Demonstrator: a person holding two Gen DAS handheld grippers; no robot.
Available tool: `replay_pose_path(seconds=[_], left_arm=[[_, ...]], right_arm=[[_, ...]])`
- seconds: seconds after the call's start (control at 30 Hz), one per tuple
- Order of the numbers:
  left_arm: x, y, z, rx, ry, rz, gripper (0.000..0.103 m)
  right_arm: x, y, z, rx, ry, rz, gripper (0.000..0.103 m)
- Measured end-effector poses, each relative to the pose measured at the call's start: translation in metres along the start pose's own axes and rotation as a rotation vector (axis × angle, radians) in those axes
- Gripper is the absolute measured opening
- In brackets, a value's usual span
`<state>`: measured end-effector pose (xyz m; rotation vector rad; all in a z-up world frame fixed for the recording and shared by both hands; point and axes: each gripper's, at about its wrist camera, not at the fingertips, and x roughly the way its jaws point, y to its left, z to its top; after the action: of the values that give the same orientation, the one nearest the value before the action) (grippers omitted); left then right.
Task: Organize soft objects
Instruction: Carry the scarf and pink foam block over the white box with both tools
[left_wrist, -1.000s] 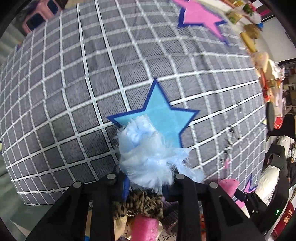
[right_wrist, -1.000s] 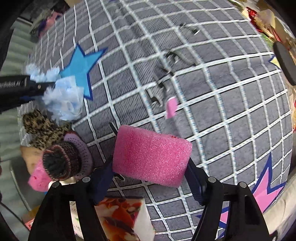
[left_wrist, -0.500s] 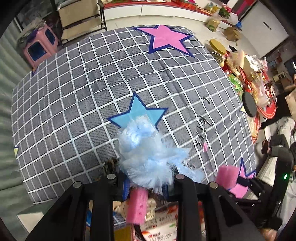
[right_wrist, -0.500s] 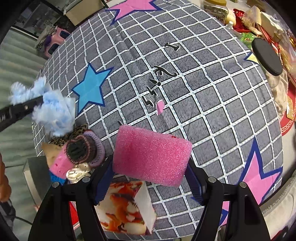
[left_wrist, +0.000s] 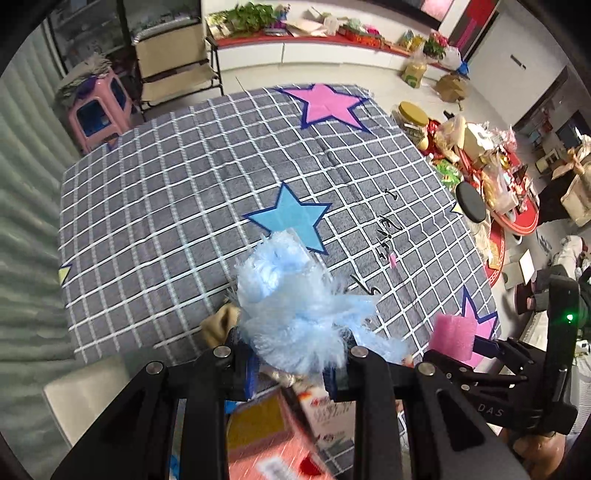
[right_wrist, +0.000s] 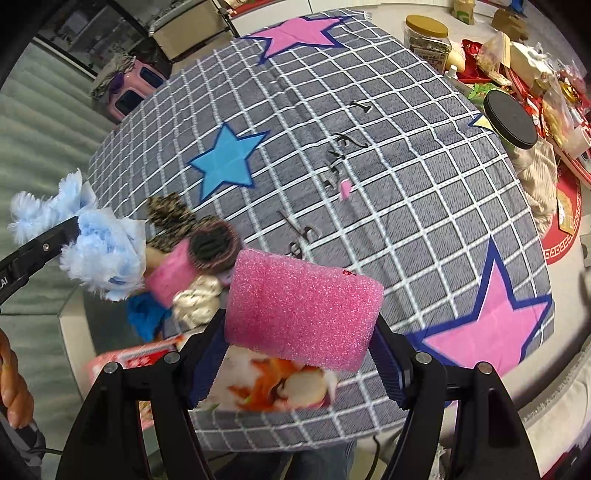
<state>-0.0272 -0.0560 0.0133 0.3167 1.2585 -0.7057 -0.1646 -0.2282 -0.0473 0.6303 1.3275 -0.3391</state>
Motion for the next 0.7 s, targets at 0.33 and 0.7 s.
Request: replay_pose_path(seconds=[0.33,0.7], left_arm=[[-0.053,0.058,-0.063,-0.087,-0.057,0.047,0.029],[-0.073,0.130,-0.140,-0.232,-0.048,0.102,0.029]], right_arm=[[-0.023,0.071,-0.048,-0.096,-0.028,0.045,0.074],[-0.029,0.163,-0.084,-0.266,-0.034,0.063,0.074]])
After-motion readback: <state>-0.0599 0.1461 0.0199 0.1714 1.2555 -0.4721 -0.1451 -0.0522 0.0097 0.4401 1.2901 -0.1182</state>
